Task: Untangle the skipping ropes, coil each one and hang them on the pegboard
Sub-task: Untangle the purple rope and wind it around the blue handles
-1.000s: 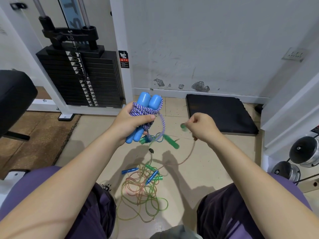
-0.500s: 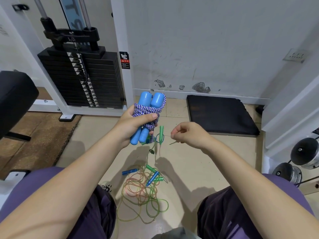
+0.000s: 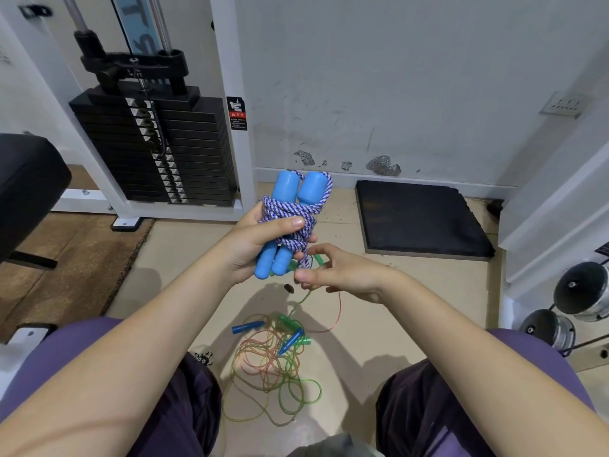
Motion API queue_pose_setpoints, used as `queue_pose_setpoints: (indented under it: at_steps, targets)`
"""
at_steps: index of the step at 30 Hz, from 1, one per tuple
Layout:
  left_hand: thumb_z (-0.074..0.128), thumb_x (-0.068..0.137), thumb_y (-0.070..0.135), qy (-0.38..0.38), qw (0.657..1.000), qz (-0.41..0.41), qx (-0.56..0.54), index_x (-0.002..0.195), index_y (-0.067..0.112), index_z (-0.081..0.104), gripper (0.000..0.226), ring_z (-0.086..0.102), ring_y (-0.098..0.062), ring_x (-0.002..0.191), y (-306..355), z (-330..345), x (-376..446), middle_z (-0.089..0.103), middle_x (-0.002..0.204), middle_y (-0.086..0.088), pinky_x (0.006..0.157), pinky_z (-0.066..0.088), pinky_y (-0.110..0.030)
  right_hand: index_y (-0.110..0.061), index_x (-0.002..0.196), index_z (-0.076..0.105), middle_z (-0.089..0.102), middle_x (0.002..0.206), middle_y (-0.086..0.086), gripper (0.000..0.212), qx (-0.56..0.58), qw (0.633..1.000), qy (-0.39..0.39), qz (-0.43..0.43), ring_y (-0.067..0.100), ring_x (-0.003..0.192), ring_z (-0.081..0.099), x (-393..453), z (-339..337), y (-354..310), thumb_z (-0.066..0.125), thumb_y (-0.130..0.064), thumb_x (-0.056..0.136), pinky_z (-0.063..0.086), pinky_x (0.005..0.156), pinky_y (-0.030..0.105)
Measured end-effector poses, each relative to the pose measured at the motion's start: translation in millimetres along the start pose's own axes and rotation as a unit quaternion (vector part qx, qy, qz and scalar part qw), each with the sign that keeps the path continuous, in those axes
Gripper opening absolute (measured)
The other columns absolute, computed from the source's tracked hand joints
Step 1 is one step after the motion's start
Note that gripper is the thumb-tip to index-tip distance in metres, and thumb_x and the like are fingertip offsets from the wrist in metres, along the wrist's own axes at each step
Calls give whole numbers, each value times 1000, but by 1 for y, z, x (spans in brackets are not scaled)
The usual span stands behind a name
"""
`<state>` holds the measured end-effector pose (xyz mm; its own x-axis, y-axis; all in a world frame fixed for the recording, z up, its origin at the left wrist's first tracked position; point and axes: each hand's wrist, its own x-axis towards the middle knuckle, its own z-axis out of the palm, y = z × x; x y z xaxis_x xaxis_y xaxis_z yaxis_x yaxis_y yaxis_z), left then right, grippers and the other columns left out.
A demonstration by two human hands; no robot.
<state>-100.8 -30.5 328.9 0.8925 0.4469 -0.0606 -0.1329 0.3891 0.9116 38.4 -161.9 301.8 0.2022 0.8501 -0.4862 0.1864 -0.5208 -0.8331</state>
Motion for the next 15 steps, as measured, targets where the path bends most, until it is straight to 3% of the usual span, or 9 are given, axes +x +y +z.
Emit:
queue_pose_setpoints:
  at_steps: [3,6,8,11,15]
  targets:
    - [77,80,4,62,997,4,55,114,12,56,41,69,-28,80,-3,-4,2,71,92,-12,58,56,-33,-17,123,46,73,89,3,64,40,998,45,-20,15,74,62,2,-1,-1,83,-37,75,46,77,29]
    - [80,79,4,127,982,1,138,102,17,58,35,68,-19,69,-5,-10,3,71,81,-1,57,58,-34,-13,113,51,56,77,5,50,41,995,89,-31,16,65,51,2,-4,-3,83,-20,76,47,65,30]
    - [82,77,4,150,970,0,193,102,15,57,37,65,-19,64,-6,-12,3,69,79,-4,56,58,-35,-14,105,53,49,70,2,38,17,992,117,-37,14,57,45,2,-7,-3,80,-12,79,41,55,26]
    - [83,74,4,171,951,8,259,100,12,57,38,55,-18,51,-7,-13,4,64,73,-7,46,50,-28,-16,93,57,50,70,3,24,-45,984,167,-33,12,51,39,-1,-15,-6,78,-16,81,32,48,22]
    - [82,75,2,161,963,6,217,100,13,57,38,54,-18,50,-7,-16,5,66,74,-10,47,50,-27,-12,86,71,54,62,-2,17,-90,971,221,-31,3,40,38,-4,-26,-9,79,-25,80,27,36,11]
